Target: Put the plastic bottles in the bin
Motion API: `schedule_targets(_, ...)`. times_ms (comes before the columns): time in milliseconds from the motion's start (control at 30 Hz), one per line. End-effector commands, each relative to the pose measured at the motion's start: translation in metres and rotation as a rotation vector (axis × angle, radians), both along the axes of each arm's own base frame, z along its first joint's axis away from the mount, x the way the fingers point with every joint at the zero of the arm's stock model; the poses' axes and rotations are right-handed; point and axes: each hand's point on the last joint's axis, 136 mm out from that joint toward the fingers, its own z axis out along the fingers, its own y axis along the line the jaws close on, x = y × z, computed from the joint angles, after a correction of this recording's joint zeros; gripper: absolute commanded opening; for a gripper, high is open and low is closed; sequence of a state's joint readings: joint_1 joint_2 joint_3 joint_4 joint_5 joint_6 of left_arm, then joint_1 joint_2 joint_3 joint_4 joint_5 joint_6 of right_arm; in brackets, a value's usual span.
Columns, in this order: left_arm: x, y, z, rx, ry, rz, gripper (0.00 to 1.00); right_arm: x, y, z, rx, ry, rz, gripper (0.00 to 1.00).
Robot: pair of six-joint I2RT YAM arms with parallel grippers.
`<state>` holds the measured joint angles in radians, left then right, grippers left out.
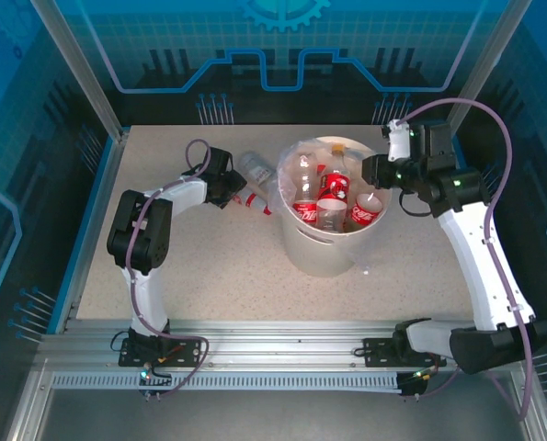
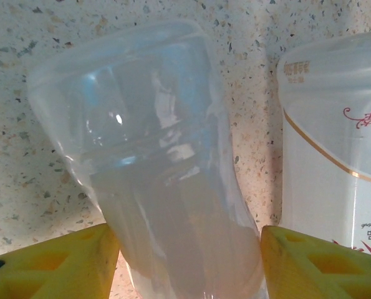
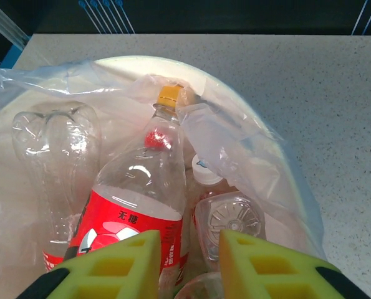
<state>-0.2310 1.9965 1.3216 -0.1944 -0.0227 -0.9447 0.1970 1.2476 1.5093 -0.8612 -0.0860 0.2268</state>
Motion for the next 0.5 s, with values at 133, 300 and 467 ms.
schedule_targets(133, -0.01, 0.005, 0.007, 0.011, -0.002, 0.026, 0.57, -0.018, 0.01, -0.021, 0.036, 0.121, 0.03, 0.3)
schedule_targets(300, -0.012, 0.006, 0.026, 0.004, -0.045, 0.027, 0.55, -0.014, 0.008, 0.017, 0.036, 0.026, 0.041, 0.39)
schedule_targets(467, -0.019, 0.011, 0.046, 0.019, -0.089, 0.022, 0.52, -0.012, 0.015, 0.047, 0.082, -0.051, 0.062, 0.48)
